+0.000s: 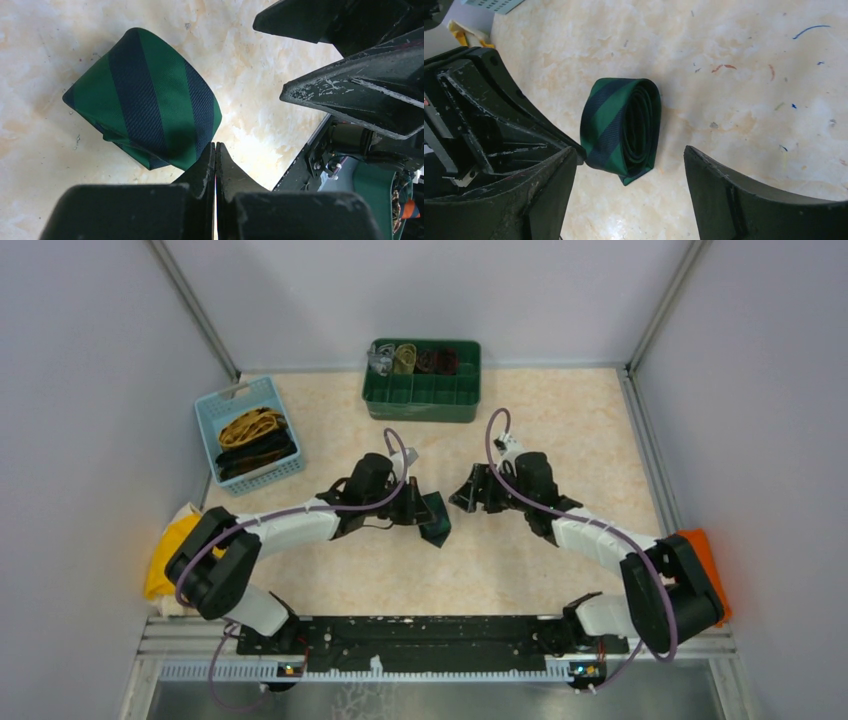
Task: Roll the ties
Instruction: Pick up the tie at the center of the board.
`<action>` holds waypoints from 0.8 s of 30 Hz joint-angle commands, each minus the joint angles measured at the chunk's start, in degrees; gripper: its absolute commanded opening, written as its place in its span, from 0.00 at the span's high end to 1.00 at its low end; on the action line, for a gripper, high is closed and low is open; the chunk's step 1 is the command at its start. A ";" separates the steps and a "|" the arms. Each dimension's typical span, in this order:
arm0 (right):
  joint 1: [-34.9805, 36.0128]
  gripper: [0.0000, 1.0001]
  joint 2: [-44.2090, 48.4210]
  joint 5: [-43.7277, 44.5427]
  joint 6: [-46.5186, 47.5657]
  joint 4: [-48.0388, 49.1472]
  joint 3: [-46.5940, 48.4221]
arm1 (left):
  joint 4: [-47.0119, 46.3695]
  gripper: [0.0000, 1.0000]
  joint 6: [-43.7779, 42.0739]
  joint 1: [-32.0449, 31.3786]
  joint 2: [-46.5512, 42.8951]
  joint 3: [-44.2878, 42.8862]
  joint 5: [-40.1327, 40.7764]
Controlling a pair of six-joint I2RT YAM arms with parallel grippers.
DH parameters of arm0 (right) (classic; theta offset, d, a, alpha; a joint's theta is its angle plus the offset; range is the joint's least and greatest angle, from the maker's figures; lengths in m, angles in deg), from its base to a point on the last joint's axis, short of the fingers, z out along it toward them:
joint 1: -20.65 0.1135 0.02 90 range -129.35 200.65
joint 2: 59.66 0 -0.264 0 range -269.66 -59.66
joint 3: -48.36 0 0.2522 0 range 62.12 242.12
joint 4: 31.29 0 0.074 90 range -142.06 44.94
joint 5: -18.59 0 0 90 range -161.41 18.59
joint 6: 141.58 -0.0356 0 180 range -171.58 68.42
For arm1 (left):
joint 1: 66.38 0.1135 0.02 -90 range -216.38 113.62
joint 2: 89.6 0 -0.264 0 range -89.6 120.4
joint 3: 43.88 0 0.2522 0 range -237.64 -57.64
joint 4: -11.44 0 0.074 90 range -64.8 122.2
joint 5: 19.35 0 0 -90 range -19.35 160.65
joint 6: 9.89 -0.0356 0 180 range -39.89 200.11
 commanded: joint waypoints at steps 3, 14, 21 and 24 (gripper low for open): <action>-0.62 0.20 -5.37 -7.63 0.33 6.96 2.36 | -3.03 1.00 -0.38 -0.25 2.16 1.96 -0.96; -0.59 0.19 -15.38 -13.52 2.05 10.27 7.86 | -1.27 1.00 -1.60 -0.25 1.73 4.94 1.38; -0.60 0.15 -23.20 -15.45 3.06 13.20 12.78 | -0.56 1.00 -2.37 -0.23 1.55 6.13 2.05; -0.61 0.13 -27.33 -17.50 2.35 15.98 15.07 | -0.34 1.00 -2.48 -0.19 1.42 6.33 2.37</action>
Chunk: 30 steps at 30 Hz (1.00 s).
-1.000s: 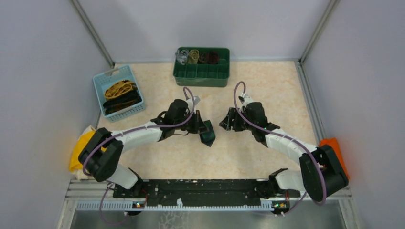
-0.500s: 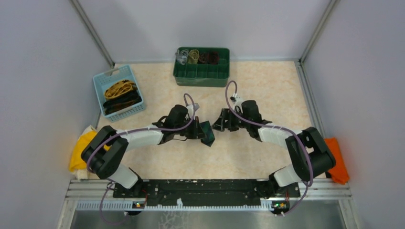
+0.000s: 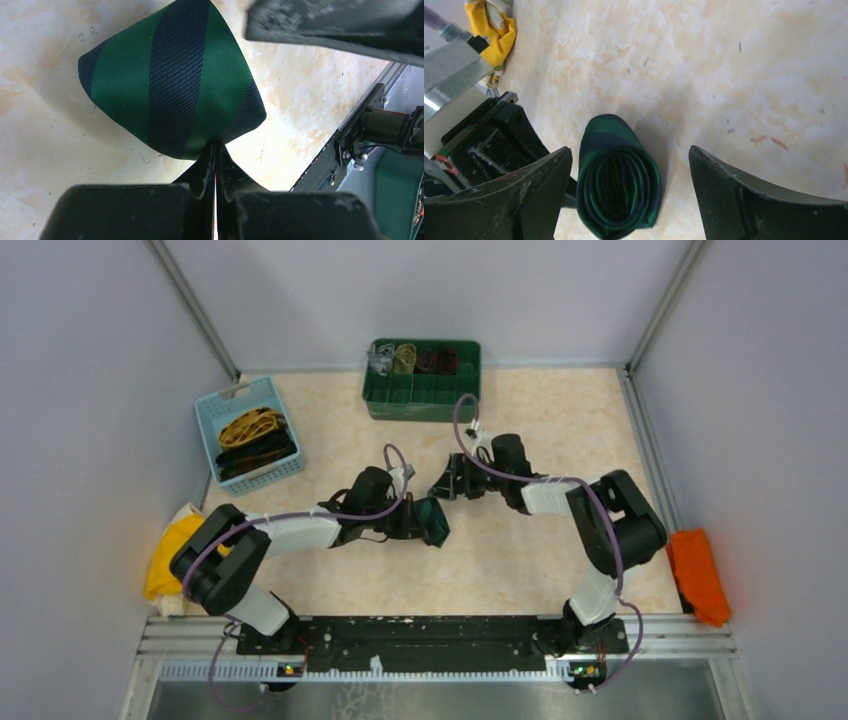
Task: Roll the ties
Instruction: Pick up the tie at the center of the board.
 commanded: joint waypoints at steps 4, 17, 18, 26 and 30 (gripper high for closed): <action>-0.45 0.13 -10.05 -9.01 -3.23 12.13 4.77 | 1.51 1.00 -1.67 -0.16 -1.12 0.84 1.87; -0.46 0.10 -18.95 -20.41 -25.79 48.55 -4.89 | 3.28 1.00 -2.74 -0.21 -2.65 0.60 3.64; -0.44 0.10 -19.50 -21.03 -26.43 49.60 -5.30 | 3.19 1.00 -2.70 -0.17 -2.57 0.68 3.53; 2.01 0.11 -13.54 -18.03 -15.51 31.54 -6.64 | 2.88 1.00 -2.85 -0.18 -2.33 0.90 3.46; 4.29 0.15 -7.50 -8.99 -1.76 10.89 -4.45 | 2.88 1.00 -3.02 -0.16 -2.35 0.82 3.51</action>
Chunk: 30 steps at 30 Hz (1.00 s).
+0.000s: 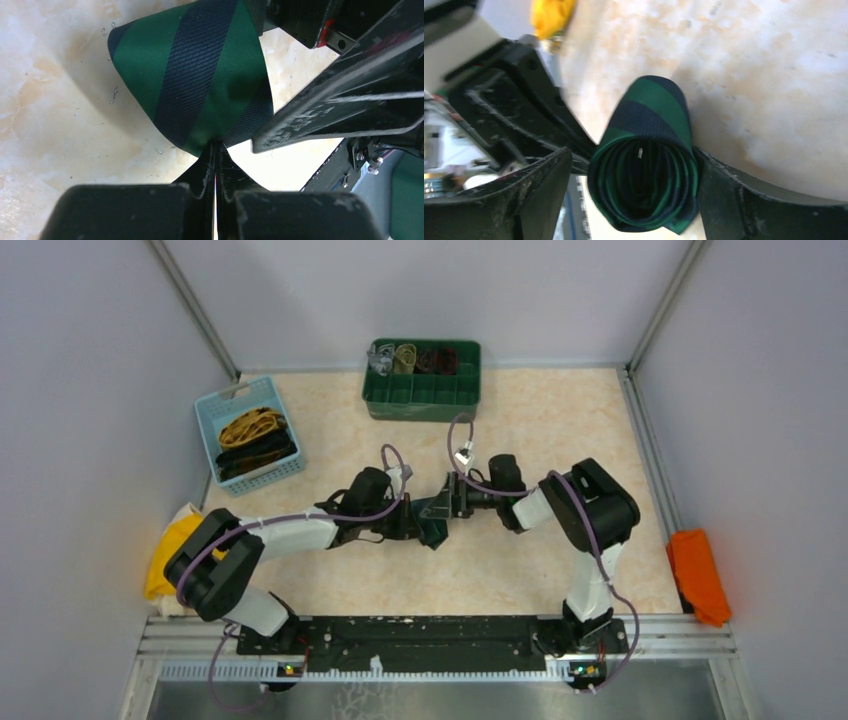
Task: Roll the ties
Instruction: Pick up the tie at the center of the board.
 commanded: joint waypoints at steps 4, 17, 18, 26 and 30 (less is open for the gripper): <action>3.94 0.21 8.63 14.93 21.19 -35.11 5.41 | 0.17 1.00 -1.14 -0.17 -0.78 0.85 0.49; 5.12 0.24 9.55 15.14 16.48 -30.78 0.70 | -0.70 1.00 -1.69 -0.16 -3.00 3.69 -0.25; 5.66 0.25 9.20 14.67 15.82 -30.13 0.84 | -0.99 1.00 -1.63 -0.17 -3.14 4.09 -0.34; 9.50 0.35 7.25 17.32 13.82 -30.57 3.47 | -3.07 1.00 -1.73 -0.16 -2.78 5.79 -0.70; 9.55 0.45 7.57 19.57 15.28 -34.02 5.04 | -1.86 1.00 -2.10 -0.08 -3.15 5.62 -0.54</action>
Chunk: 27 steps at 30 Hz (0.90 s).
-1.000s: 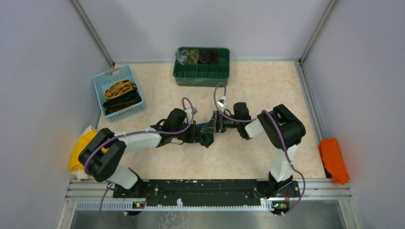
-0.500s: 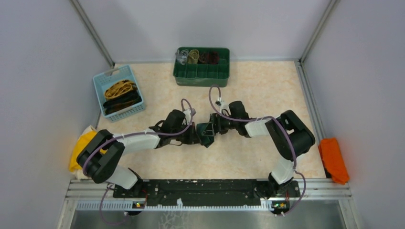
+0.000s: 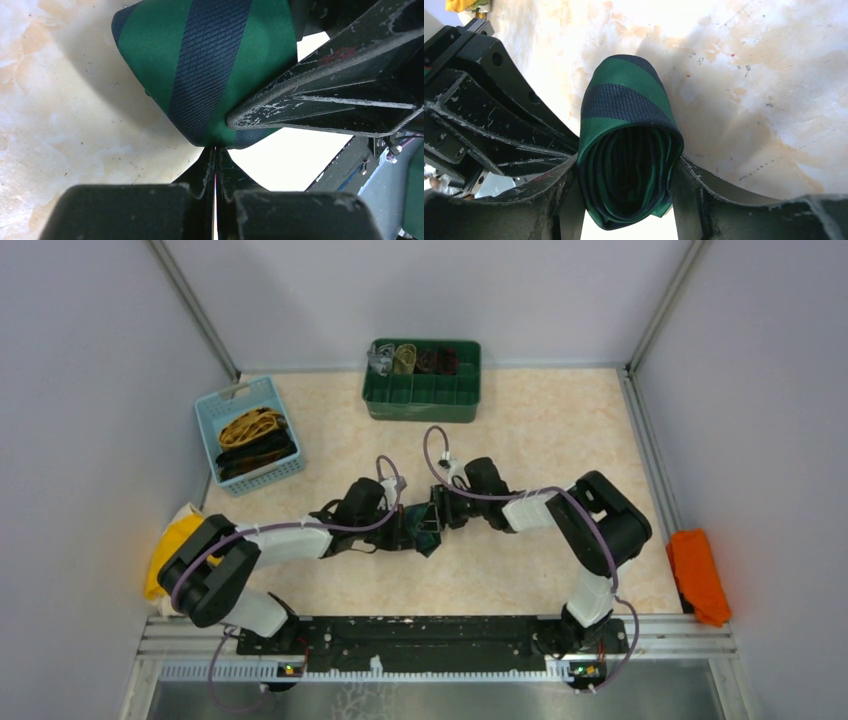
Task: Roll the ties
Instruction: Pick up the tie at the center of the board.
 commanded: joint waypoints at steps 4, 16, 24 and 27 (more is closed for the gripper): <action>0.65 0.44 -1.16 4.20 2.60 -9.39 3.64 | 9.79 1.00 1.72 -0.09 -6.34 -2.35 4.48; 0.68 0.44 -0.45 4.46 3.16 -10.10 4.29 | 14.90 1.00 4.06 -0.07 -6.03 -3.98 17.52; 0.70 0.44 0.07 2.99 1.64 -7.58 3.53 | 3.39 1.00 5.51 -0.07 -0.96 -2.42 11.48; 1.21 0.44 -0.11 2.53 1.36 -7.13 3.65 | 1.04 1.00 6.04 -0.07 0.70 -2.35 9.32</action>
